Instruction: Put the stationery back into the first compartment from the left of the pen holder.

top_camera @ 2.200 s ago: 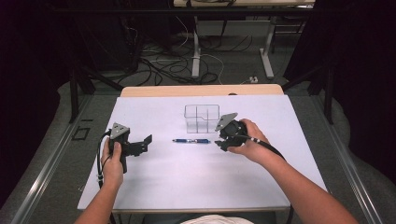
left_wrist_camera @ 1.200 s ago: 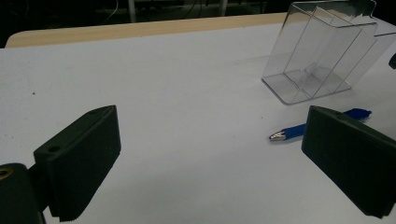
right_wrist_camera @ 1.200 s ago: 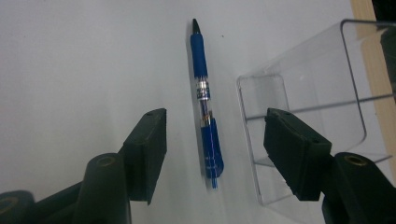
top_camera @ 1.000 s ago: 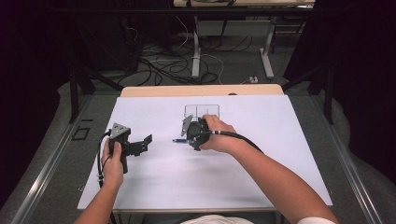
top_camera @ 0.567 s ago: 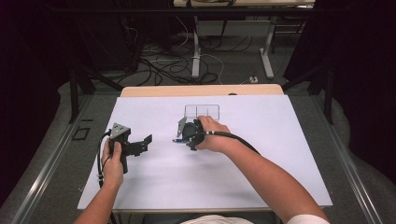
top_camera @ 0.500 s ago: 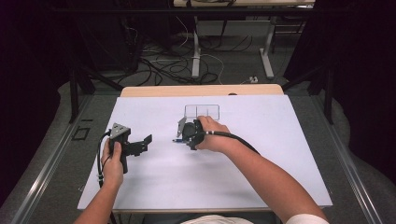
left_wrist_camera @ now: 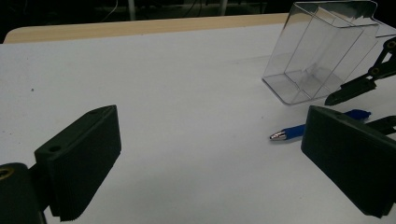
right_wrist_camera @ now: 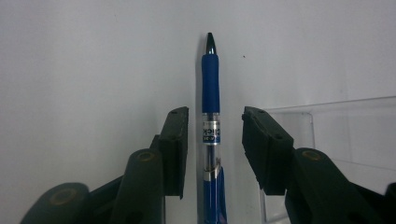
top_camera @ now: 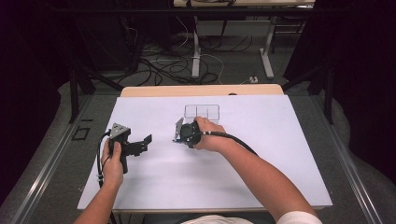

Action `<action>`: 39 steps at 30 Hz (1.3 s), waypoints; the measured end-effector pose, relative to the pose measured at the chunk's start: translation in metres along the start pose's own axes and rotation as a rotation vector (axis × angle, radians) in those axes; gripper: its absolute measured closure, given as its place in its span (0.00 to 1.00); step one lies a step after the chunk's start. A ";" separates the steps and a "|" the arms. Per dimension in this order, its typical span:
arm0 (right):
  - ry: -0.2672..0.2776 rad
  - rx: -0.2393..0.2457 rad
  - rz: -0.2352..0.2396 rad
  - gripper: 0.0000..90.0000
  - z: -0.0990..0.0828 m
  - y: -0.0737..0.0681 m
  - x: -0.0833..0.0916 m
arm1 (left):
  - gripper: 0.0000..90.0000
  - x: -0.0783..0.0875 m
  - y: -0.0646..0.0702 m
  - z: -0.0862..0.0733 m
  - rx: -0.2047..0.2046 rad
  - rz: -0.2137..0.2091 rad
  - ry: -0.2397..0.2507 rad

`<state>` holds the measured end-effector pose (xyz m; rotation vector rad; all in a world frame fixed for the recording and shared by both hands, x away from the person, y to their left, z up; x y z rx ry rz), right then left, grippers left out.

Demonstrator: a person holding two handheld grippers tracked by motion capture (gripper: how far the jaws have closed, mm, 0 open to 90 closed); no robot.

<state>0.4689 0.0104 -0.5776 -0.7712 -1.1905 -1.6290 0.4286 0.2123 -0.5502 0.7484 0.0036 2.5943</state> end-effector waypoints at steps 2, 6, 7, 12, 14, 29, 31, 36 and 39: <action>-0.007 0.007 0.001 0.72 0.001 0.000 -0.002 | 0.05 0.000 0.000 0.000 0.001 -0.001 -0.001; -0.016 0.022 0.003 0.75 0.003 0.000 -0.008 | 0.05 0.000 0.000 0.000 0.003 0.000 -0.002; -0.021 0.025 0.004 0.75 0.003 0.000 -0.008 | 0.05 -0.001 -0.001 -0.001 0.003 -0.001 -0.003; -0.025 0.025 0.000 0.78 0.005 0.000 -0.014 | 0.05 -0.001 0.000 -0.001 0.004 -0.004 -0.005; -0.027 0.025 0.008 0.79 0.006 0.000 -0.016 | 0.05 -0.001 0.000 -0.001 0.004 -0.005 -0.005; -0.042 0.033 0.013 0.81 0.008 -0.001 -0.027 | 0.05 -0.001 -0.001 -0.001 0.004 -0.004 -0.008; -0.043 0.036 0.014 0.82 0.009 -0.001 -0.028 | 0.05 -0.001 -0.001 -0.001 0.005 -0.004 -0.007; -0.047 0.041 0.014 0.84 0.009 0.000 -0.028 | 0.05 -0.001 -0.001 -0.001 0.005 -0.004 -0.007; -0.046 0.040 0.013 0.86 0.009 0.000 -0.028 | 0.05 -0.001 -0.001 -0.001 0.005 -0.003 -0.007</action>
Point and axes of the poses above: each handheld gripper's, and its own axes: x roughly backward along the jaws, z roughly out of its top, y roughly to its right, the point moved 7 cm from there along -x, roughly forward along the jaws, and after that the axes turned 2 degrees about -y, right-handed, at the moved point
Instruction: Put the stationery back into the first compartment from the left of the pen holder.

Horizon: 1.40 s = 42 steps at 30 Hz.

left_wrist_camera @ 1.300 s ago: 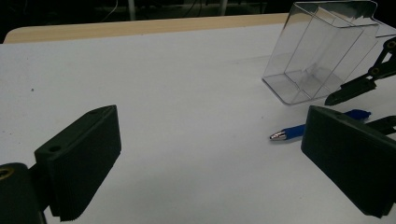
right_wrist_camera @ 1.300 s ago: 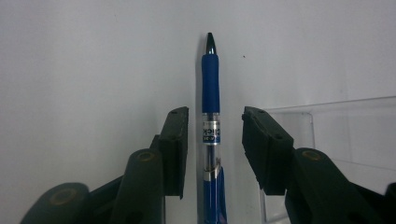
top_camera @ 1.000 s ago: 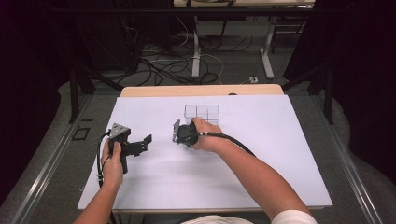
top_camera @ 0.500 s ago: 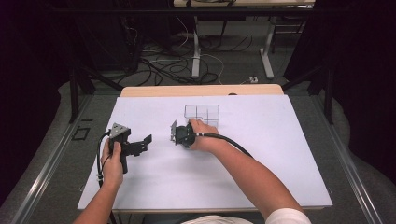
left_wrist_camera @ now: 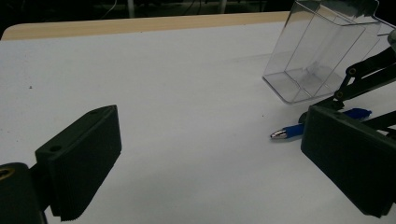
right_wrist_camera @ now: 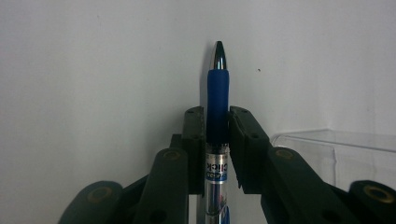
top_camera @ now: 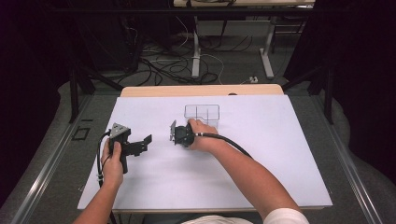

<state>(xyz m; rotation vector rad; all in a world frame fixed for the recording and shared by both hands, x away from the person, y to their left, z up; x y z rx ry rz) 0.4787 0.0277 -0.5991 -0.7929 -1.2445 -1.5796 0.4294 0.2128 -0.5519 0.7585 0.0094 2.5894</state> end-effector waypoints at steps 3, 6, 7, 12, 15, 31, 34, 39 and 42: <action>0.000 0.003 -0.004 0.88 0.000 0.001 0.000 | 0.05 0.000 0.000 0.000 0.000 0.001 0.000; -0.001 -0.011 -0.006 0.88 0.000 0.000 0.000 | 0.05 0.000 0.000 0.000 0.000 0.000 -0.001; -0.002 -0.013 -0.007 0.88 0.000 0.000 0.000 | 0.05 0.000 0.000 0.000 0.000 0.000 -0.001; -0.006 -0.015 -0.006 0.88 0.001 0.000 0.000 | 0.05 0.000 0.000 0.000 0.000 0.000 0.000; -0.019 -0.013 -0.015 0.88 0.000 0.000 0.000 | 0.05 0.000 0.000 0.000 -0.001 0.001 0.000; -0.052 -0.048 -0.010 0.88 0.001 0.001 0.012 | 0.05 0.000 0.000 0.000 0.002 0.000 -0.002; -0.054 -0.048 -0.008 0.88 0.003 0.000 0.015 | 0.05 0.000 0.000 0.000 0.002 0.000 -0.001; -0.038 -0.044 -0.018 0.88 0.007 -0.001 0.020 | 0.05 0.000 0.000 0.000 0.001 0.002 -0.002; -0.016 -0.067 -0.026 0.88 0.008 0.000 0.025 | 0.05 0.000 -0.001 0.000 0.000 0.004 -0.001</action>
Point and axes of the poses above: each handheld gripper's, and its own axes: x roughly backward along the jaws, z roughly out of its top, y roughly to its right, the point moved 7 cm from there along -x, roughly forward along the jaws, and after that the axes turned 2 degrees about -y, right-handed, at the moved point
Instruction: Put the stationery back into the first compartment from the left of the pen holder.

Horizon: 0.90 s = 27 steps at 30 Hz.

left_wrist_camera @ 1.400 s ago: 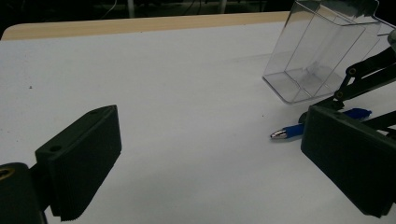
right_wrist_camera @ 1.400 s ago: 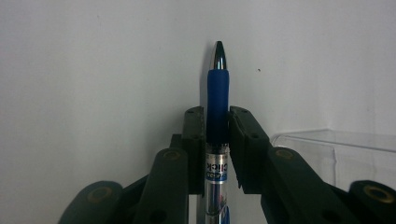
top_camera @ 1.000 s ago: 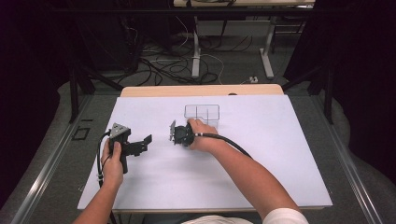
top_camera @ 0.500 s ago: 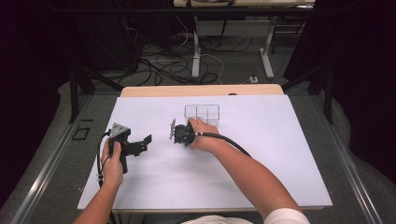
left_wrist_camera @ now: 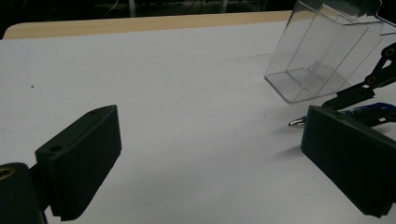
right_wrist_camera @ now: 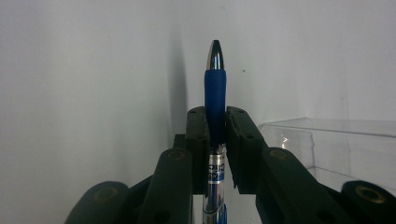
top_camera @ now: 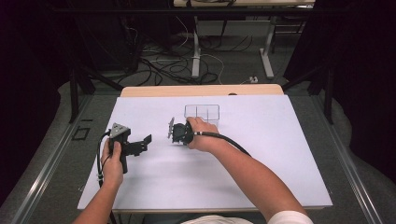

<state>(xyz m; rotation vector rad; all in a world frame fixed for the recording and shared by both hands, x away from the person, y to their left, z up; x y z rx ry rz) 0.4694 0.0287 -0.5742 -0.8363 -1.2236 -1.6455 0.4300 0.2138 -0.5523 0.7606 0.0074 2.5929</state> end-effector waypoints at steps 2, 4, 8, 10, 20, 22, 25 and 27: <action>0.021 -0.012 -0.007 0.88 0.002 0.002 0.004 | 0.05 0.000 0.000 0.000 0.002 0.001 0.001; 0.047 -0.027 -0.011 0.88 0.004 0.004 0.007 | 0.05 0.000 -0.001 0.000 0.003 0.001 -0.003; 0.098 -0.077 -0.015 0.88 0.009 0.007 0.016 | 0.05 0.001 -0.002 0.000 0.011 0.004 0.002; 0.127 -0.110 -0.020 0.88 0.011 0.010 0.021 | 0.05 0.001 -0.002 0.000 0.011 0.005 0.002; 0.284 -0.205 -0.043 0.88 0.023 0.023 0.045 | 0.05 0.001 -0.003 0.000 0.010 0.005 0.003; 0.322 -0.244 -0.046 0.88 0.026 0.025 0.052 | 0.05 0.001 -0.002 0.000 0.011 0.005 0.002; 0.385 -0.279 -0.048 0.88 0.030 0.030 0.060 | 0.05 0.001 -0.002 0.000 0.012 0.004 0.001; 0.420 -0.301 -0.054 0.88 0.032 0.033 0.066 | 0.05 0.001 -0.002 0.000 0.011 0.004 0.001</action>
Point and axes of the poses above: each handheld gripper's, and its own axes: x roughly backward along the jaws, z roughly out of its top, y roughly to its right, the point moved 7 cm from there along -x, roughly forward along the jaws, and after that the axes turned 2 degrees about -y, right-handed, at the moved point
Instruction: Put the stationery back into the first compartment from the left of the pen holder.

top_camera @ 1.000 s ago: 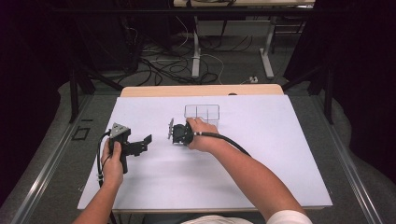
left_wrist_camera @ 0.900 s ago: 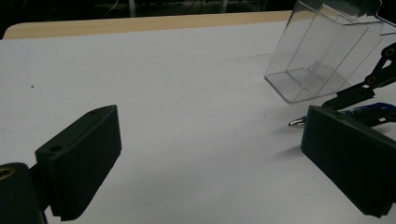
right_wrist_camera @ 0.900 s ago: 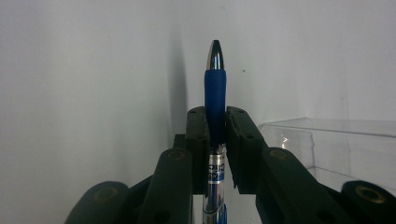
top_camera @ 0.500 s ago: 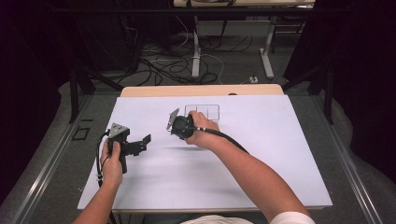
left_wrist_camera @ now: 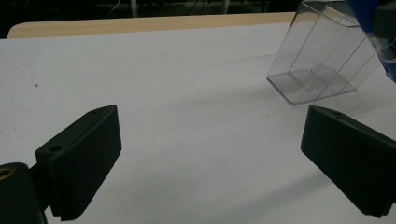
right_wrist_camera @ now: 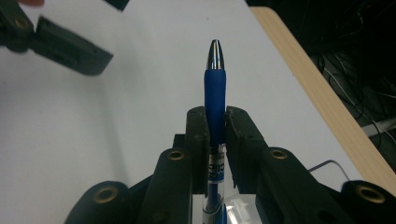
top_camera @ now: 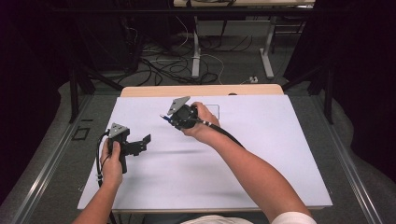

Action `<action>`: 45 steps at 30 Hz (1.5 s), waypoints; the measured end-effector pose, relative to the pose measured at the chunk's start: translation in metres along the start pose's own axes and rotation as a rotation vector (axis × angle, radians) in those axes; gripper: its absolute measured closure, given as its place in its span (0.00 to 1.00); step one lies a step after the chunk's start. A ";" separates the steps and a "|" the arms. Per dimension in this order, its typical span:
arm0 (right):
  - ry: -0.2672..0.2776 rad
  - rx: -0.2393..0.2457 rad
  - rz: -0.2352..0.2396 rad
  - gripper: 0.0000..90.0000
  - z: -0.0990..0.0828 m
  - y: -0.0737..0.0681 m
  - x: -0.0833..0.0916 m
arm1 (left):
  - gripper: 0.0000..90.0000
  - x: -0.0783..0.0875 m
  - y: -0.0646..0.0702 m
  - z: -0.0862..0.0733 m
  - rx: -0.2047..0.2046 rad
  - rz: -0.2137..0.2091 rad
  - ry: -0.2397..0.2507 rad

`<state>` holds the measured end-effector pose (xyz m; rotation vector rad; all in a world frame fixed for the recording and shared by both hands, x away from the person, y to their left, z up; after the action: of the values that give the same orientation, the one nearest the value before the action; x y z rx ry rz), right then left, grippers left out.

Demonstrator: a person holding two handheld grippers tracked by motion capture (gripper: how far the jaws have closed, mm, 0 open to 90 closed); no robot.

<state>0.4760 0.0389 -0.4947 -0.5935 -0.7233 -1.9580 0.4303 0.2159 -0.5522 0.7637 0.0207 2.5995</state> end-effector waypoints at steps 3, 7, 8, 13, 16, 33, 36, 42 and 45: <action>0.046 -0.027 -0.003 0.88 0.006 0.003 0.005 | 0.05 0.000 0.000 0.000 -0.001 0.000 0.000; 0.108 -0.075 -0.003 0.88 0.012 0.009 0.011 | 0.05 0.000 0.000 0.000 -0.001 0.001 0.000; 0.127 -0.088 -0.002 0.88 0.013 0.011 0.013 | 0.05 0.000 0.000 0.000 0.000 0.001 0.000; 0.197 -0.146 -0.003 0.88 0.019 0.017 0.019 | 0.05 -0.001 0.000 0.000 -0.003 -0.001 -0.002; 0.239 -0.188 -0.013 0.88 0.022 0.023 0.023 | 0.05 0.000 0.000 0.000 -0.003 0.000 -0.002; 0.422 -0.299 -0.166 0.88 0.030 0.061 0.051 | 0.05 0.000 0.000 0.000 -0.002 -0.002 0.000; 0.423 -0.307 -0.188 0.88 0.028 0.068 0.053 | 0.05 0.000 0.000 0.000 -0.002 -0.006 -0.006; 0.421 -0.326 -0.215 0.88 0.023 0.079 0.054 | 0.05 0.000 0.000 0.000 -0.004 -0.006 -0.003; 0.417 -0.329 -0.226 0.88 0.021 0.083 0.053 | 0.05 0.000 0.000 0.001 -0.006 -0.005 -0.001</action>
<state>0.5282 -0.0110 -0.4249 -0.2824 -0.2145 -2.3354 0.4305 0.2160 -0.5514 0.7620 0.0147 2.5935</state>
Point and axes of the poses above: each handheld gripper's, and its own axes: x roughly backward along the jaws, z roughly out of its top, y roughly to its right, the point moved 7 cm from there along -x, roughly forward along the jaws, and after that the axes turned 2 degrees about -y, right-handed, at the moved point
